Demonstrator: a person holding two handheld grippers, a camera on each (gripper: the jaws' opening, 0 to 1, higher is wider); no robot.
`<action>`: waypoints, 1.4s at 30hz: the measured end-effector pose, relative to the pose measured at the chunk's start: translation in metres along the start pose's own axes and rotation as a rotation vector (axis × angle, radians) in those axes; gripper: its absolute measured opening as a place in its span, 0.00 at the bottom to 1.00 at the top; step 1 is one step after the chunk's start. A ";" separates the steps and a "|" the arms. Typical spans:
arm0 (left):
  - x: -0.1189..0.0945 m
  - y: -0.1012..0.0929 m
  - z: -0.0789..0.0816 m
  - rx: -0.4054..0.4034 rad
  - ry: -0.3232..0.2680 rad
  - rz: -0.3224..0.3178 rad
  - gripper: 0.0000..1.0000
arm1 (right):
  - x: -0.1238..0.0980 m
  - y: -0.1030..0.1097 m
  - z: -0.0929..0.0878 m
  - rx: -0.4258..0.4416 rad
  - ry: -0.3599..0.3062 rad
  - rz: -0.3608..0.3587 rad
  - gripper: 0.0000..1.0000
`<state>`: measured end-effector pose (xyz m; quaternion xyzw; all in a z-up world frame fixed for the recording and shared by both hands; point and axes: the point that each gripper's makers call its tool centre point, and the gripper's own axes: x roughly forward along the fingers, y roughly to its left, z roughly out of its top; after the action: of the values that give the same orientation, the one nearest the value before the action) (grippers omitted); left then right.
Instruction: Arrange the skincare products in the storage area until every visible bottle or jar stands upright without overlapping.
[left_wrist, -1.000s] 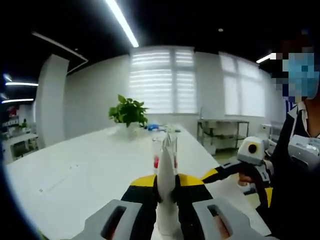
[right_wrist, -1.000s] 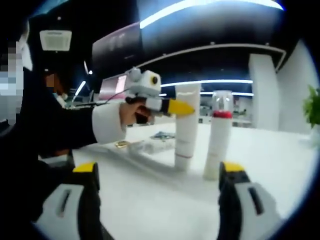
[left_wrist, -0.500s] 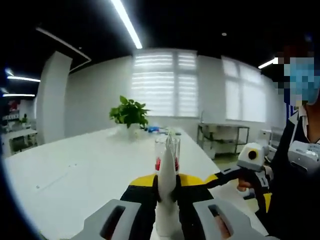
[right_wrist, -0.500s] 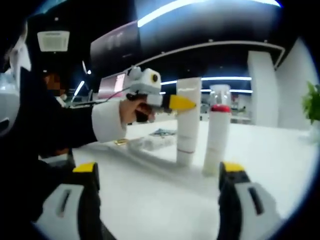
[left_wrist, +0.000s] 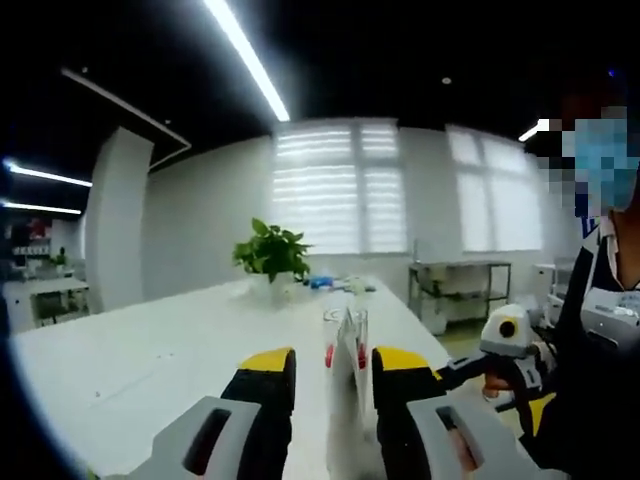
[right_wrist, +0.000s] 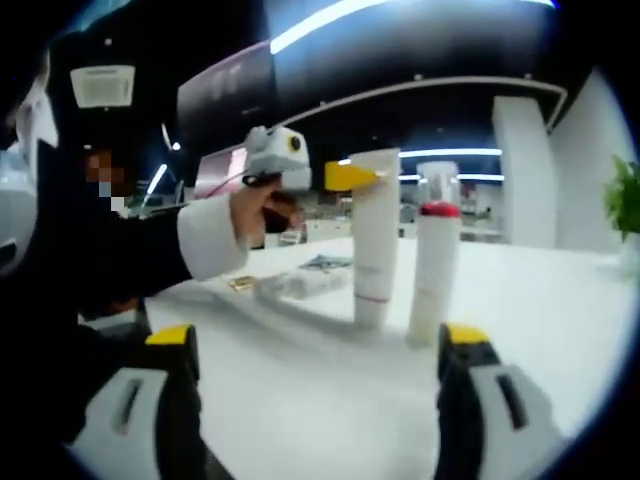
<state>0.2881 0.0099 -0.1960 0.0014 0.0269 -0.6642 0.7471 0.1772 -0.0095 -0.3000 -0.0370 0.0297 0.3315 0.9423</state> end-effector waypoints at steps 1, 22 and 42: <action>-0.002 0.000 0.001 -0.001 -0.003 0.003 0.33 | 0.000 0.000 0.000 -0.001 0.000 0.002 1.00; -0.023 0.017 -0.010 0.012 0.022 0.093 0.30 | 0.009 0.011 0.004 -0.009 0.003 0.021 1.00; -0.037 0.017 -0.016 -0.002 0.035 0.103 0.34 | 0.023 0.032 0.001 0.019 0.017 0.092 0.94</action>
<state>0.3004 0.0498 -0.2105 0.0137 0.0404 -0.6247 0.7797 0.1752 0.0294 -0.3020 -0.0294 0.0428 0.3739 0.9260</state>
